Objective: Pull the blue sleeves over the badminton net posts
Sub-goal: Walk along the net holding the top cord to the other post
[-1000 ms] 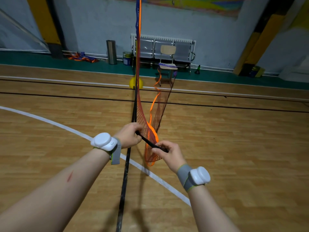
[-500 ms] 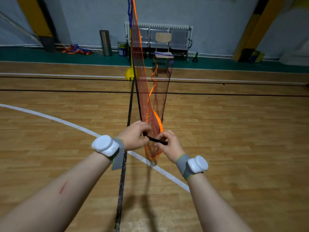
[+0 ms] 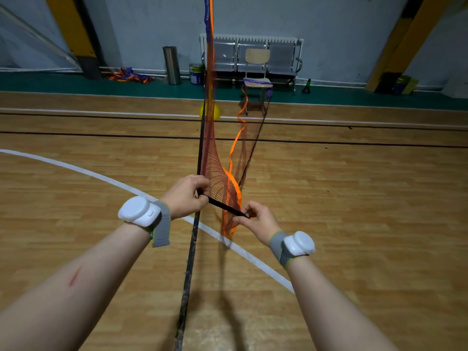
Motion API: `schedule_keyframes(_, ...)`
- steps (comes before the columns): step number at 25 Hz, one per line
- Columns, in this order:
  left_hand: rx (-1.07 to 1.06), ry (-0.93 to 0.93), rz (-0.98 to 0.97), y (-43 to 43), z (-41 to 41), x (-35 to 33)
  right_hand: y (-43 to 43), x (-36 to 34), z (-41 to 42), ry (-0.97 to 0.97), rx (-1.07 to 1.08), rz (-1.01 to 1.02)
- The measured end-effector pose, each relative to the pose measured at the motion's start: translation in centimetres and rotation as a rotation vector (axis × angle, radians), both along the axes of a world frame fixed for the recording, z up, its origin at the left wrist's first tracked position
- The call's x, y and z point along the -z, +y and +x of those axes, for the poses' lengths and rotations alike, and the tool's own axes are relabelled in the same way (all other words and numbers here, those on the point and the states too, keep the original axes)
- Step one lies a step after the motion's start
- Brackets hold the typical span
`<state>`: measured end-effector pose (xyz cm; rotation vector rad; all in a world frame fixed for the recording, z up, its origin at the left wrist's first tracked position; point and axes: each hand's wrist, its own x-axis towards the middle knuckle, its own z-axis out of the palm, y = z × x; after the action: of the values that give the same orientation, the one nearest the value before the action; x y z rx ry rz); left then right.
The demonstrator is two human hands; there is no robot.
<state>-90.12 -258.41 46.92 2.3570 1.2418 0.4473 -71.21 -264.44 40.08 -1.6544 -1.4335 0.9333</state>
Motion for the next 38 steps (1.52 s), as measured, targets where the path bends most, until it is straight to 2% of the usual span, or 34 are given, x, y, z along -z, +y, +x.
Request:
schedule_keyframes(6,0.033,0.164,0.055,-0.2,0.7,1.2,-2.1,-1.1,-0.6,0.065,-0.107,0.077)
schedule_keyframes(11,0.177,0.084,0.060,-2.8,2.6,2.5,-4.4,-2.2,-1.9,-0.098,-0.159,0.138)
schedule_keyframes(13,0.206,0.056,0.070,-3.4,2.3,2.8,-4.7,-2.1,-1.9,-0.101,-0.150,0.133)
schedule_keyframes(20,0.145,0.023,0.041,-4.8,-1.9,0.3,-4.0,-0.9,-4.3,-0.146,-0.030,0.077)
schedule_keyframes(23,0.087,-0.011,0.030,-5.3,-4.1,-1.4,-3.9,0.1,-6.1,-0.077,-0.038,0.013)
schedule_keyframes(27,0.019,0.026,0.025,-5.2,-7.2,-2.1,-4.6,-0.2,-7.5,-0.028,0.009,0.023)
schedule_keyframes(34,-0.035,-0.005,0.004,-5.3,-10.0,-1.7,-6.9,-1.5,-8.2,-0.177,0.007,0.077)
schedule_keyframes(38,-0.043,-0.009,0.016,-5.8,-9.9,-1.2,-10.1,-3.2,-9.3,-0.010,0.016,0.104)
